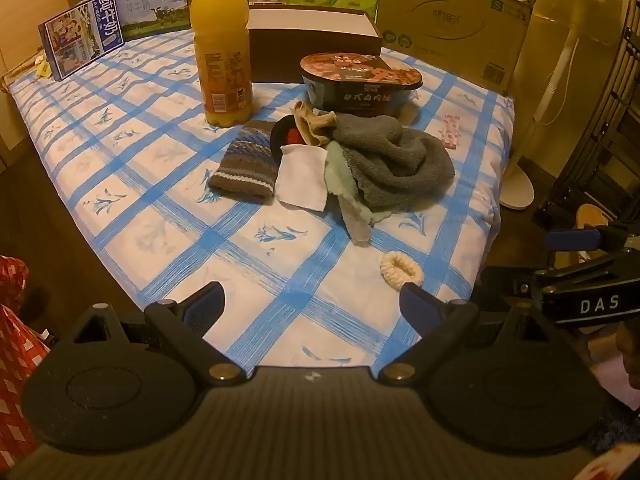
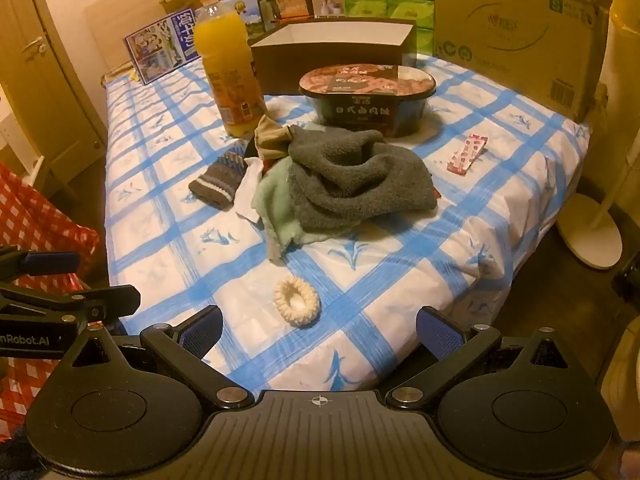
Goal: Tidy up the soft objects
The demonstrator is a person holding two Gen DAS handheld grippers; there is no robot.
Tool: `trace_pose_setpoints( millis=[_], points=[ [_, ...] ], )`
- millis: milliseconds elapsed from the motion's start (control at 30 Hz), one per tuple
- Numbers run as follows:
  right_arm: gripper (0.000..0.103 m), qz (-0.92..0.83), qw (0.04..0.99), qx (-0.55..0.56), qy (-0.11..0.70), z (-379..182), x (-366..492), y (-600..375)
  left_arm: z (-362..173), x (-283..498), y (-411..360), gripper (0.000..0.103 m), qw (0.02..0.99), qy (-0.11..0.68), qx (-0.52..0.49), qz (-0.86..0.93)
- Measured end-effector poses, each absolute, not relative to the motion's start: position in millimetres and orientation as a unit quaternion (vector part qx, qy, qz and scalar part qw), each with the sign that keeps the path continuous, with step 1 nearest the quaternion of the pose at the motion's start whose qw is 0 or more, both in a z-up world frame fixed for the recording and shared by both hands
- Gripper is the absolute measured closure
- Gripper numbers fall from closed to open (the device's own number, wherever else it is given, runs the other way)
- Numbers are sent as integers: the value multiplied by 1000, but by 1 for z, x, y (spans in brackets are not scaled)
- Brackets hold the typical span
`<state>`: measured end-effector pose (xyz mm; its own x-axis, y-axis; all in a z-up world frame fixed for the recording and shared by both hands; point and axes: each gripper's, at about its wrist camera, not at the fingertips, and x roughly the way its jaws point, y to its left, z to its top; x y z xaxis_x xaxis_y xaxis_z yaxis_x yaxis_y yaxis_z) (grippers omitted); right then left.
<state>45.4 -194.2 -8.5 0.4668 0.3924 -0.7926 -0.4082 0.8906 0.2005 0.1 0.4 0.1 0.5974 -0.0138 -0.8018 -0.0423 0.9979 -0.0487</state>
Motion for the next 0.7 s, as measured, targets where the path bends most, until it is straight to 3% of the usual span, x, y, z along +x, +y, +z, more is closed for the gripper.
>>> trace_pose_setpoints(
  millis=[700],
  points=[
    [0,233,857,-10,459,-9,46,-193,0,0,0,9,894,448,-31,8]
  ],
)
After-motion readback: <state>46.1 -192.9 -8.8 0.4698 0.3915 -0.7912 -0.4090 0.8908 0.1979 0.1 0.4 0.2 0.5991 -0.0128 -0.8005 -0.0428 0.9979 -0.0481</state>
